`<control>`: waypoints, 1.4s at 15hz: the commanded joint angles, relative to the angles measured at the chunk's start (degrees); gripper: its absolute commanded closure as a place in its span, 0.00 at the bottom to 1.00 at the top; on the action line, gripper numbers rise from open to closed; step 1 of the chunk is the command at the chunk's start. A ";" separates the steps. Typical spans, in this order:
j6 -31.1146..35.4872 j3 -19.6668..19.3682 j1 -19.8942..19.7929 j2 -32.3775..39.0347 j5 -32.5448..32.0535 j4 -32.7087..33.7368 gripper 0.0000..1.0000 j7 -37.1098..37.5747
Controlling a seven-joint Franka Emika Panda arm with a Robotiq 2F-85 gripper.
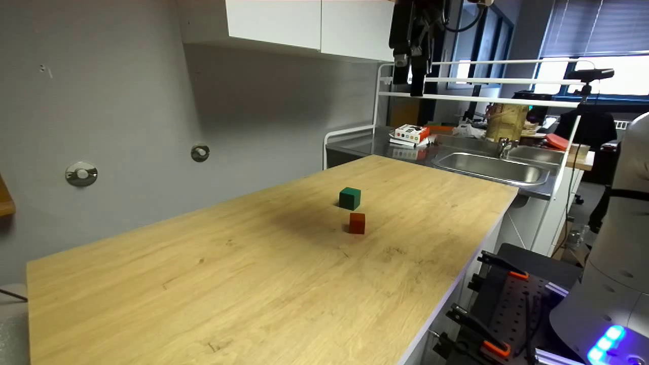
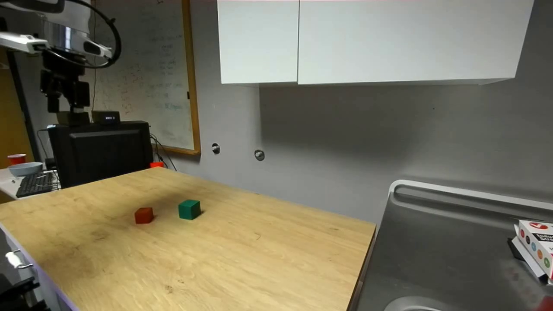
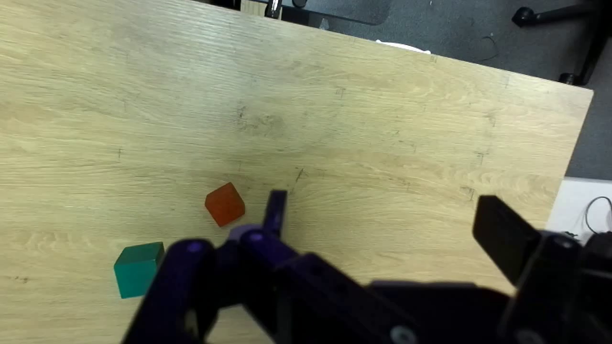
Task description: Put the orange block on top of the green block
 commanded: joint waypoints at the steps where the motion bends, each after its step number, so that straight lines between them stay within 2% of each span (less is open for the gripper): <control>1: 0.72 0.91 -2.04 1.02 0.79 0.27 0.00 0.85; 5: 6.72 0.71 -4.56 4.25 1.35 -0.58 0.00 4.18; 14: 28.31 0.46 -8.71 17.46 6.07 -5.50 0.00 17.09; 16: 30.84 0.44 -9.35 20.62 5.34 -6.60 0.00 20.93; 21: 31.27 -0.28 -9.86 28.55 5.34 -5.52 0.00 27.77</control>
